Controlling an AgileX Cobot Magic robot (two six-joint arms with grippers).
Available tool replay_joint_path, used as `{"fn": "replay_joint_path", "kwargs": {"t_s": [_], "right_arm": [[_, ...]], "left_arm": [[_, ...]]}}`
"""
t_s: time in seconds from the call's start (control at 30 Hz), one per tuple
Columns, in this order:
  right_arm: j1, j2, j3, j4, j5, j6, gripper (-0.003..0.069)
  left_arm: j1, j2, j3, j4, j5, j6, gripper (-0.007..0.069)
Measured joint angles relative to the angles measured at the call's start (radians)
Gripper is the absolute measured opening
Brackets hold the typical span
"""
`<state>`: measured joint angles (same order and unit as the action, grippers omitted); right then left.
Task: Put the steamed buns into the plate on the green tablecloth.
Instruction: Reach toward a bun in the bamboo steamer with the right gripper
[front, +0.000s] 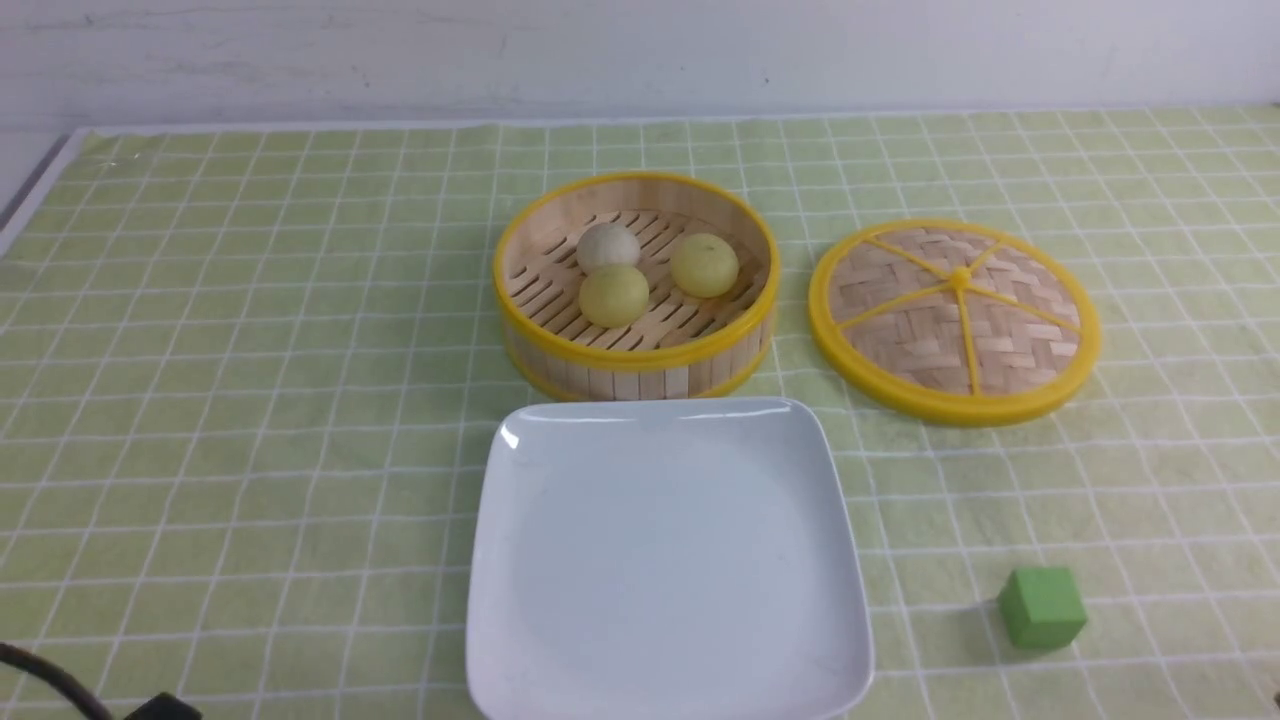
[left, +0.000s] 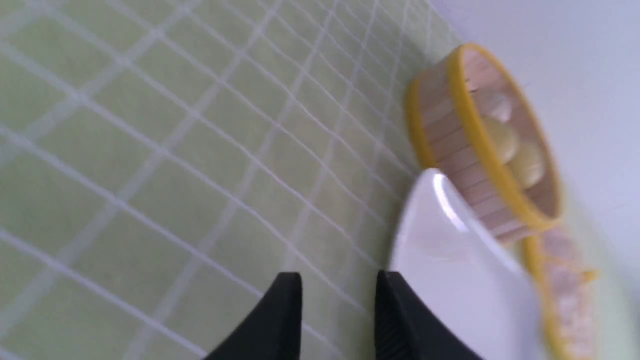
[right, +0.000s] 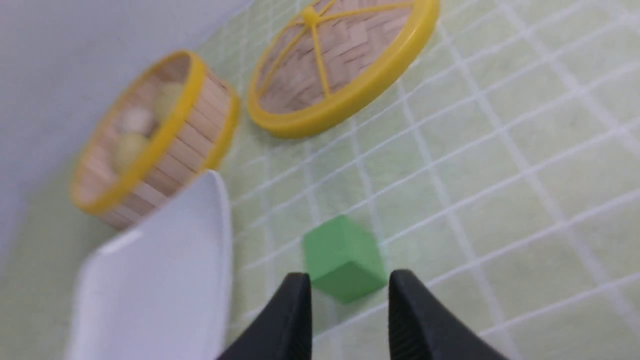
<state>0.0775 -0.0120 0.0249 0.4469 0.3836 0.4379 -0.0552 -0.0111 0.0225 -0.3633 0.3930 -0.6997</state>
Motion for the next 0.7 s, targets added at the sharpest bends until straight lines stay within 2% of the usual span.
{"fn": "replay_joint_path", "kwargs": {"t_s": [0.07, 0.1, 0.3, 0.43, 0.47, 0.5, 0.53, 0.6, 0.67, 0.7], "right_arm": [[0.000, 0.000, 0.000, 0.096, -0.006, 0.072, 0.0239], [0.000, 0.000, 0.000, 0.109, -0.007, 0.081, 0.0239], [0.000, 0.000, -0.014, 0.137, -0.016, 0.062, 0.0218], [0.000, 0.012, -0.155, 0.065, -0.011, -0.075, 0.0111], [0.000, 0.012, -0.165, 0.065, -0.011, -0.081, 0.0104], [0.000, 0.054, -0.233, 0.003, 0.014, -0.122, 0.0041], [0.000, 0.103, -0.293, -0.058, 0.060, -0.133, 0.0009], [0.000, 0.167, -0.354, -0.129, 0.140, -0.137, -0.0008], [0.000, 0.310, -0.465, -0.268, 0.341, -0.113, -0.0013], [0.000, 0.379, -0.509, -0.326, 0.437, -0.092, -0.0013]], "left_arm": [[0.000, 0.000, 0.004, -0.125, 0.000, -0.129, 0.0241], [0.000, 0.000, 0.005, -0.142, 0.000, -0.150, 0.0241], [0.000, 0.000, 0.005, -0.177, -0.065, -0.178, 0.0231], [0.000, 0.000, -0.085, -0.174, -0.065, 0.008, 0.0167], [0.000, 0.000, -0.093, -0.174, -0.065, 0.022, 0.0162], [0.000, 0.004, -0.184, -0.167, -0.043, 0.135, 0.0112], [0.000, 0.023, -0.235, -0.158, -0.010, 0.218, 0.0074], [0.000, 0.074, -0.303, -0.146, 0.042, 0.291, 0.0027], [0.000, 0.198, -0.390, -0.104, 0.194, 0.397, 0.0001], [0.000, 0.251, -0.417, -0.091, 0.237, 0.414, 0.0002]]}}
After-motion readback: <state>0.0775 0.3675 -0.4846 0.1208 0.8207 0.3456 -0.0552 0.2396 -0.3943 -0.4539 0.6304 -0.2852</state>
